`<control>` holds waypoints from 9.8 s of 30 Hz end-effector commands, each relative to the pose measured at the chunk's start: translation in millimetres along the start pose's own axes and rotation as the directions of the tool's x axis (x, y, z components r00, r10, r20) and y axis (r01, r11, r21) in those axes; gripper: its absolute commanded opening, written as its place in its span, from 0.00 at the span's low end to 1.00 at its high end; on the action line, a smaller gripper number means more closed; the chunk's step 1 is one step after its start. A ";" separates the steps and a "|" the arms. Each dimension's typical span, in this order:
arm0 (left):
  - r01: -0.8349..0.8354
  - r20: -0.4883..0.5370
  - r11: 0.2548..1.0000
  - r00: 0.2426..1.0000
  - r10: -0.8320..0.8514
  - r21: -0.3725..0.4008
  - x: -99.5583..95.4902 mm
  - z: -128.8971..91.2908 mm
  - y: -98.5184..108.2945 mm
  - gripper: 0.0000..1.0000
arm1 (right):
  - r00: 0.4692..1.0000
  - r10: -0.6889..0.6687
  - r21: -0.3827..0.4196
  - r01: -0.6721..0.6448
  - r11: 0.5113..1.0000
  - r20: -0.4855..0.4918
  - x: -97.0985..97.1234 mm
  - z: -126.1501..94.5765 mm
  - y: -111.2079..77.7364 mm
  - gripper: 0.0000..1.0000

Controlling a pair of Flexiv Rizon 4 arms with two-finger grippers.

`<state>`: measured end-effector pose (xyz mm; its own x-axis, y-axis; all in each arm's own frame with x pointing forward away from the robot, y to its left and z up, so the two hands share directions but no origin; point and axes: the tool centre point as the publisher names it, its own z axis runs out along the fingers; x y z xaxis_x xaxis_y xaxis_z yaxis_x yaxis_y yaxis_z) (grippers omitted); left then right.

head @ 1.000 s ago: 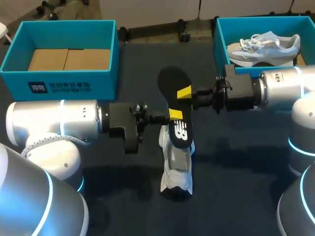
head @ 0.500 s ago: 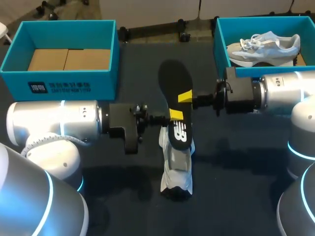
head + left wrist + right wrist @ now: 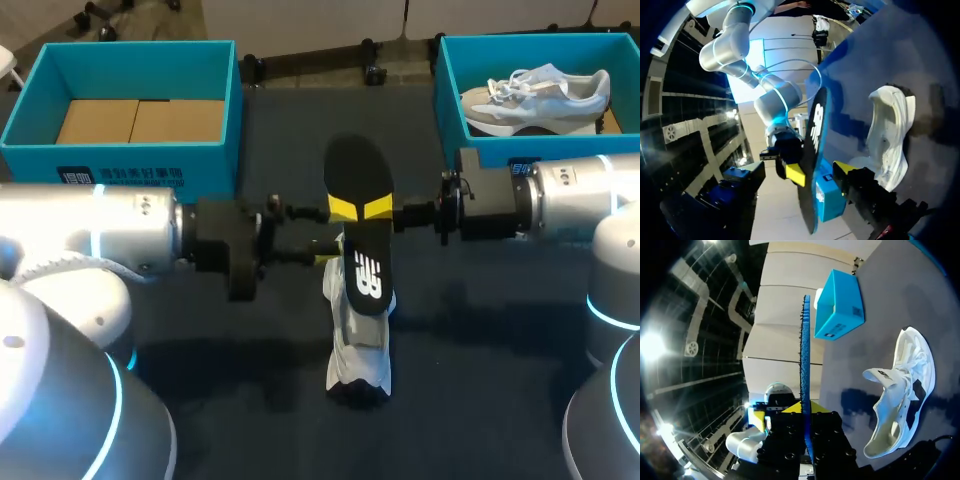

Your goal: Take the shoe out of the shoebox, open the shoe tongue, remove and reinsert the insole, then place the shoe into the shoebox

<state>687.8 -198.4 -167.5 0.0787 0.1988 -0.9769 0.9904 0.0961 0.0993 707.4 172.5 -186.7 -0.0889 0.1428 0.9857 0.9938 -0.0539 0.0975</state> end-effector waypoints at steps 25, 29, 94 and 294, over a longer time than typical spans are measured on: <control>0.218 -0.622 0.967 0.778 -0.088 0.136 -48.5 -77.0 75.8 1.00 | 1.000 0.016 0.014 -0.016 1.000 0.006 -7.0 7.1 -2.9 0.00; 0.241 -0.711 0.962 0.698 -0.082 0.126 -50.3 -68.5 83.2 1.00 | 1.000 0.016 0.014 -0.016 1.000 0.006 -7.0 7.1 -2.9 0.00; 0.197 -0.797 0.980 0.588 -0.138 -0.024 -63.2 13.2 85.1 1.00 | 1.000 0.016 0.014 -0.016 1.000 0.006 -7.0 7.1 -2.9 0.00; 0.358 -0.028 0.915 0.933 -0.360 0.185 43.1 -48.2 -108.1 0.00 | 0.917 -0.396 0.546 0.304 0.781 0.055 -34.4 -109.2 -28.9 1.00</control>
<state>583.7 -157.6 -214.3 -0.2876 0.1783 -0.9410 0.9545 -0.0276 -0.2970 670.8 59.8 -207.3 -0.4737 0.2079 0.8558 0.7991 0.5100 0.3184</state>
